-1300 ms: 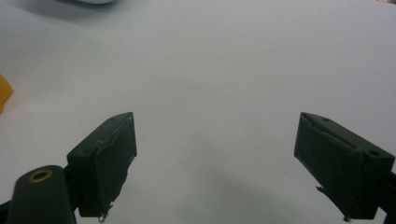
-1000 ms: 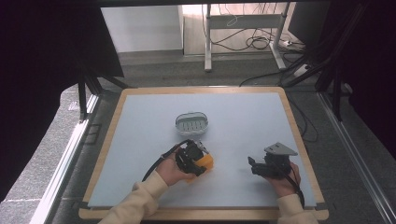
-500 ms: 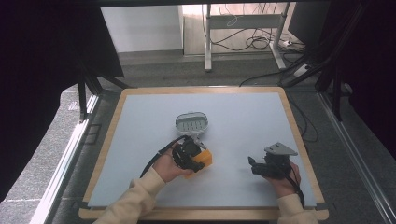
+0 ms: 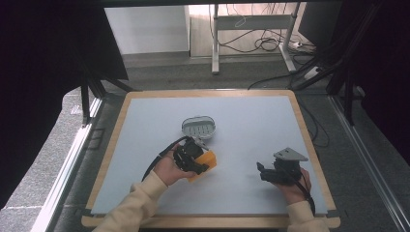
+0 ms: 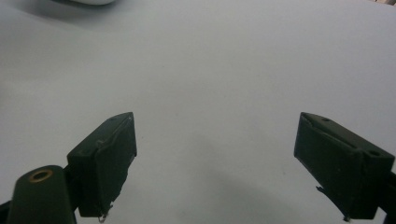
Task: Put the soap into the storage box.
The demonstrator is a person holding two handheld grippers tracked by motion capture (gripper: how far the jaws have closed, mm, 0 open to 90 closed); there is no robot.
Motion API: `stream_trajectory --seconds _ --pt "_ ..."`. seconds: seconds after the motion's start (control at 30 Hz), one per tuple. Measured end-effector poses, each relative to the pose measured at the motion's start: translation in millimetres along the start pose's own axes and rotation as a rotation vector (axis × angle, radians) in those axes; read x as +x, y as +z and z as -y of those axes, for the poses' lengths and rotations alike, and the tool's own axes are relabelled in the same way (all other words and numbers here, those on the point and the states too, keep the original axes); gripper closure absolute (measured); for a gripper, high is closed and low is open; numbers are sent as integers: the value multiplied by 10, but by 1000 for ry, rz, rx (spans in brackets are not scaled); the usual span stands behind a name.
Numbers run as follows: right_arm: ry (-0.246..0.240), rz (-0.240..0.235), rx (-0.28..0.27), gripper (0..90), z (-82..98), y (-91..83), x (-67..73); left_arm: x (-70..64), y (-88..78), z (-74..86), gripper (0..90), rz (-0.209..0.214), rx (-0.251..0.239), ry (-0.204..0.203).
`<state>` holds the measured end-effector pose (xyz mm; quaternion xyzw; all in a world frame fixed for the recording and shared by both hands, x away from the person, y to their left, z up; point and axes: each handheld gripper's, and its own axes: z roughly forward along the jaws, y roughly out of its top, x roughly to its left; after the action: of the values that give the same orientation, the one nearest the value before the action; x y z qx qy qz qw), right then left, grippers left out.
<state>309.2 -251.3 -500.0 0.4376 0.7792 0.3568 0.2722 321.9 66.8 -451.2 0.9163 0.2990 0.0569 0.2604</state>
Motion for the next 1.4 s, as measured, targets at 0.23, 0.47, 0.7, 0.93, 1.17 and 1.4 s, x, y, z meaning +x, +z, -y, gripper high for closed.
stream_trajectory --seconds 0.23,0.47,0.7,0.93,1.17,1.4 --pt "0 0 1 134 1 2 -1 27 -36 -5 619 -5 -7 -6" --pt "1 -1 4 134 2 2 -1 56 -63 -2 619 -10 -12 -6" --pt "0 -1 5 134 4 5 -1 86 -94 -9 619 -17 -19 -9" --pt "-1 0 6 134 4 6 -1 127 -116 -9 619 -21 -24 -21" --pt "-2 0 7 134 6 9 -1 184 -149 -6 619 -26 -26 -27" --pt "-2 0 7 134 5 8 0 230 -193 -12 619 -36 -33 -33"
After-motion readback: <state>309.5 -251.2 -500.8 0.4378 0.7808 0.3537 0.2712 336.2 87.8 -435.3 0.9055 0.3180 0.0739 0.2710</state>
